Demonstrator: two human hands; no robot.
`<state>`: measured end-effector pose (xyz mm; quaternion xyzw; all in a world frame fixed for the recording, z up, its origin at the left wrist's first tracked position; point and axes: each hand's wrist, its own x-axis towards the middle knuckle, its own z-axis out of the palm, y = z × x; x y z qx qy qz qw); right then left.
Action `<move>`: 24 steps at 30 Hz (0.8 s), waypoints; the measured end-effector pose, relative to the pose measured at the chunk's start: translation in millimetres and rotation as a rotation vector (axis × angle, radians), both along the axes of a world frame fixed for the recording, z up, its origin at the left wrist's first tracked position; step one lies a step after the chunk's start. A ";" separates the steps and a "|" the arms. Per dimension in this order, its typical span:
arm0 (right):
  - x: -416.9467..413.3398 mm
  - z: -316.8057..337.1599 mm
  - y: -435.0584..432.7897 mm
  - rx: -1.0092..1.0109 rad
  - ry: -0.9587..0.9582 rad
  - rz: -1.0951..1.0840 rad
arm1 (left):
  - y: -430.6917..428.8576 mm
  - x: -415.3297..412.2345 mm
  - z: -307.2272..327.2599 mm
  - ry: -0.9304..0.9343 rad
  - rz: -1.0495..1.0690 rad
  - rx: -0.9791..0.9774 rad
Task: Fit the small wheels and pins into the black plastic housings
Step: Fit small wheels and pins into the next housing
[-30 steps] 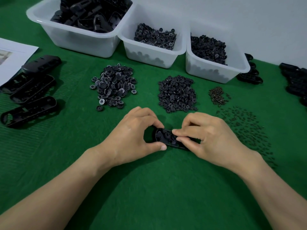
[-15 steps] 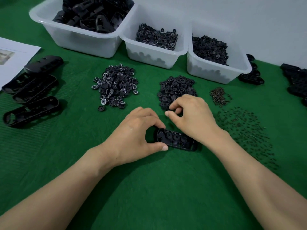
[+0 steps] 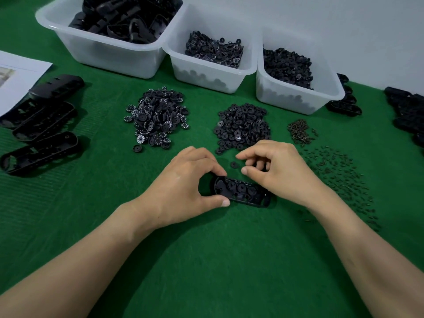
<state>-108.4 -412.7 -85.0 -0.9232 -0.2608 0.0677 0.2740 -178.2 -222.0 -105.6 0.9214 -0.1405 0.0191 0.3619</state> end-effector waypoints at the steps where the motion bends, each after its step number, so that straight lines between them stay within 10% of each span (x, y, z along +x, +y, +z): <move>1: 0.5 0.5 1.7 -0.011 -0.007 0.023 | 0.0 -0.1 0.0 0.001 -0.001 0.000; 24: -33.1 9.1 -27.6 0.087 -0.005 0.116 | -0.6 0.1 -0.9 0.001 0.001 -0.002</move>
